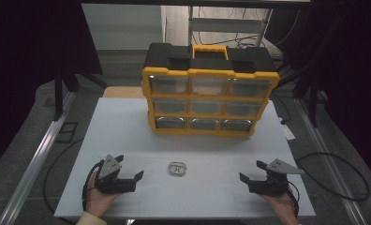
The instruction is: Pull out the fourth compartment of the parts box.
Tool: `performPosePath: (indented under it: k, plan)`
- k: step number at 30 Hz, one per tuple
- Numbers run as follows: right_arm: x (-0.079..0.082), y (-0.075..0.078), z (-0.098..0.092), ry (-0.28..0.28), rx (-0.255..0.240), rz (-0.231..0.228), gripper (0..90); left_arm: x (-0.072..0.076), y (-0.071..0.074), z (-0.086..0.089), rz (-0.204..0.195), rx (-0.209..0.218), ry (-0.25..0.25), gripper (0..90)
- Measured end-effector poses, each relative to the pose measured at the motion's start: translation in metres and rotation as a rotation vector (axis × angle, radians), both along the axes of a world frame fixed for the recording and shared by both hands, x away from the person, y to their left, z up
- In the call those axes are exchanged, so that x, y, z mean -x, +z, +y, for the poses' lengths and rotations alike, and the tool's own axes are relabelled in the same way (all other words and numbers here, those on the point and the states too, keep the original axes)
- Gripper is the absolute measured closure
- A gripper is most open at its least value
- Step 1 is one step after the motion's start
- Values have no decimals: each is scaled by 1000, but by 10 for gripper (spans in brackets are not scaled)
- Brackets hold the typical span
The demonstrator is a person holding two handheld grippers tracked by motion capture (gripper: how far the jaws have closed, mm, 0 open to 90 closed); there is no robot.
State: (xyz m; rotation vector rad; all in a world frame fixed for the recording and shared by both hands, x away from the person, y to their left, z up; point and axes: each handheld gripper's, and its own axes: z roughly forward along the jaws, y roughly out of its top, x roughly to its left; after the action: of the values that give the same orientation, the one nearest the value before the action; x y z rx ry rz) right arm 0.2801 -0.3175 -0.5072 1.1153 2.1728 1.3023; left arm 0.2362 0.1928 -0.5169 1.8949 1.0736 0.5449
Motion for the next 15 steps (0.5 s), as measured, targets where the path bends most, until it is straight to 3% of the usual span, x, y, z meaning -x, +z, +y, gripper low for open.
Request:
performPosePath:
  k: [15]
  plan:
    - [-5, -1, 1, -2, -9, 6, 112, 3, 0, 3, 5, 5, 19, 65]
